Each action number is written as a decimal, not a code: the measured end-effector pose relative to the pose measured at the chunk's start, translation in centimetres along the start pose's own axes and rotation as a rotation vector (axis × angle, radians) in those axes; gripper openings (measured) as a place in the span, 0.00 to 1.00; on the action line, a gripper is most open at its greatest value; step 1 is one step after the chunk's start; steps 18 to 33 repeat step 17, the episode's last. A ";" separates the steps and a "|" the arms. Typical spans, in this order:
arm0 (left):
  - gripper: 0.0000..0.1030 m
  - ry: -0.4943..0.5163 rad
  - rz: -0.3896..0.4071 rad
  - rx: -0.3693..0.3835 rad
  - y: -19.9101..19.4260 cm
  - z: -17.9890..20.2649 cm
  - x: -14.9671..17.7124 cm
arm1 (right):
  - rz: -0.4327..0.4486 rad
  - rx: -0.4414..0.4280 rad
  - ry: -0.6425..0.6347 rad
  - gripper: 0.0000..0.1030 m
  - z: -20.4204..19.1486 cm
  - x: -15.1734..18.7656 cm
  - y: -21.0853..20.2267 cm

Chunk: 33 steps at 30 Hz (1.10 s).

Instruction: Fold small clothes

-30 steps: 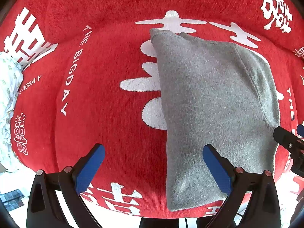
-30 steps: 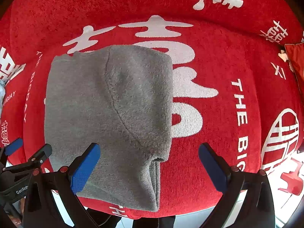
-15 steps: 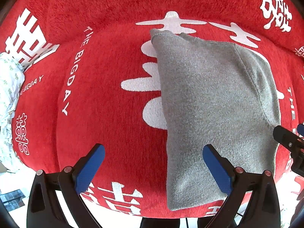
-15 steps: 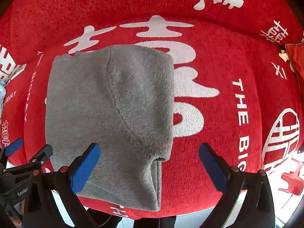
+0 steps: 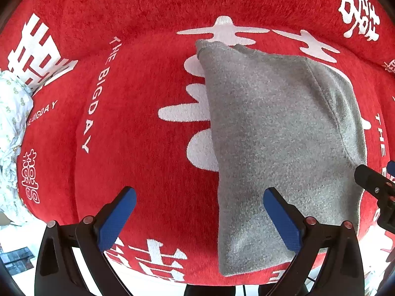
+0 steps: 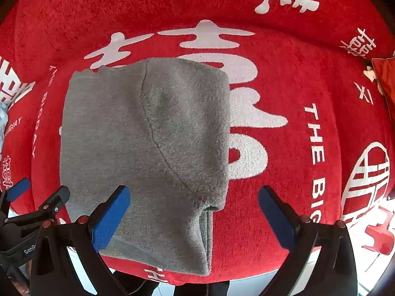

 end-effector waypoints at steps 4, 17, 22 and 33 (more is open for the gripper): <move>1.00 -0.007 0.008 0.007 -0.2 0.0 -0.2 | 0.000 0.002 -0.003 1.00 -0.2 0.0 0.1; 1.00 -0.021 0.003 0.009 0.0 -0.2 -0.4 | -0.002 0.002 -0.007 1.00 -0.1 -0.3 0.4; 1.00 -0.021 0.003 0.009 0.0 -0.2 -0.4 | -0.002 0.002 -0.007 1.00 -0.1 -0.3 0.4; 1.00 -0.021 0.003 0.009 0.0 -0.2 -0.4 | -0.002 0.002 -0.007 1.00 -0.1 -0.3 0.4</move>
Point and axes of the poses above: each gripper's, at about its wrist camera, not at the fingertips, and y roughly the way its jaws point, z to its right, x to its underside, the point moved 2 cm from there along y, roughly the way its jaws point, and after that the axes turned 3 degrees about -z, right-handed, at the moved point
